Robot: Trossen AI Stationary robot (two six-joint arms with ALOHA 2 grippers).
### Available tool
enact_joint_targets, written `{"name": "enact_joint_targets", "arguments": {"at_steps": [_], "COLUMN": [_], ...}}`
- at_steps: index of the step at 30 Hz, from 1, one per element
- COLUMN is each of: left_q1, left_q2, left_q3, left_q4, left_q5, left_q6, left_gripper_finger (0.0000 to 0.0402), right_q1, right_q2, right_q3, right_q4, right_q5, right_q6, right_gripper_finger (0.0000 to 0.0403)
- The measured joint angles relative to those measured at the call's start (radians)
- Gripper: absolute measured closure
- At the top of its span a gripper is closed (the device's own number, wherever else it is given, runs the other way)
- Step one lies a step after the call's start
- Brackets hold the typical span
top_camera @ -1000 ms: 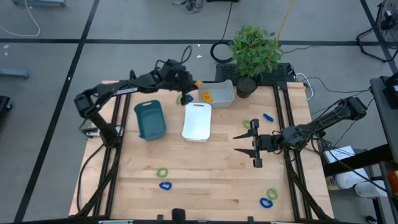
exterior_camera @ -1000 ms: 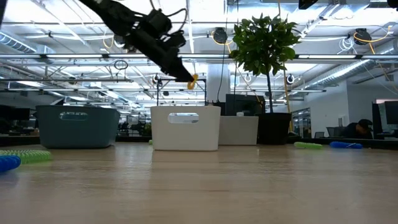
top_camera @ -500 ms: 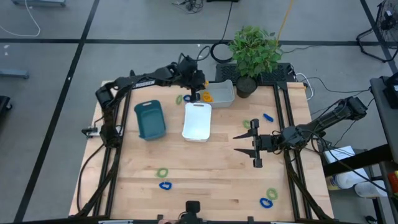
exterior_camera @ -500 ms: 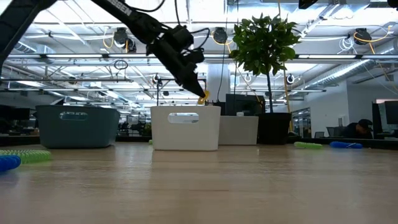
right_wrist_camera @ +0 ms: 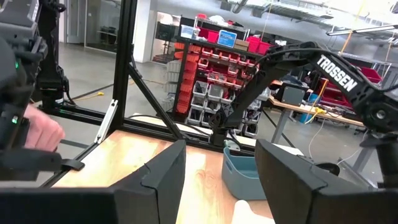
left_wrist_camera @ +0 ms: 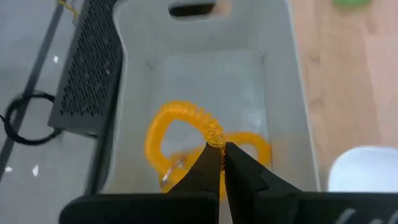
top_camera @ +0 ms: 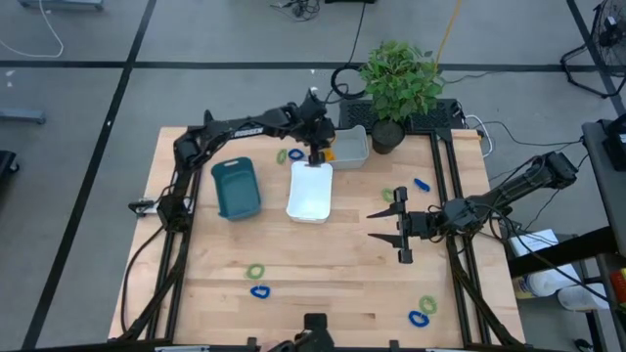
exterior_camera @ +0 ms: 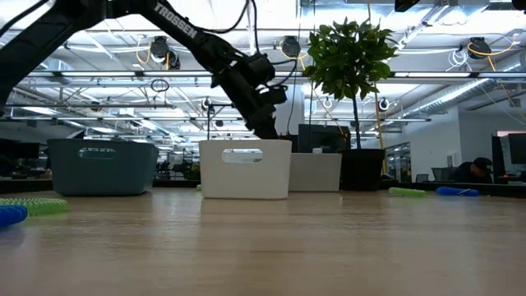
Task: Sort spring keychains
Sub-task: Put the yellow spring keychain into the gray bin, then put the blue spring keychain into the white bin
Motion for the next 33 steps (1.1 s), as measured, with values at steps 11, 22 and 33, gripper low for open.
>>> {"name": "enact_joint_targets", "arguments": {"at_steps": [11, 22, 33], "left_q1": [0.000, -0.023, -0.048], "left_q2": [0.009, 0.005, -0.148], "left_q3": [0.000, 0.001, 0.001], "left_q4": [-0.023, -0.003, -0.136], "left_q5": [-0.037, -0.125, 0.039], "left_q6": [-0.046, -0.080, -0.097], "left_gripper_finger": [0.0318, 0.0178, 0.0089], "right_q1": [0.000, 0.000, 0.000], "right_q2": [0.000, 0.000, -0.001], "right_q3": [0.000, 0.000, 0.000], "right_q4": [-0.001, -0.008, -0.014], "right_q5": [0.000, 0.000, 0.023], "right_q6": [-0.001, 0.002, 0.066], "right_gripper_finger": [0.0220, 0.0220, 0.0220]}}
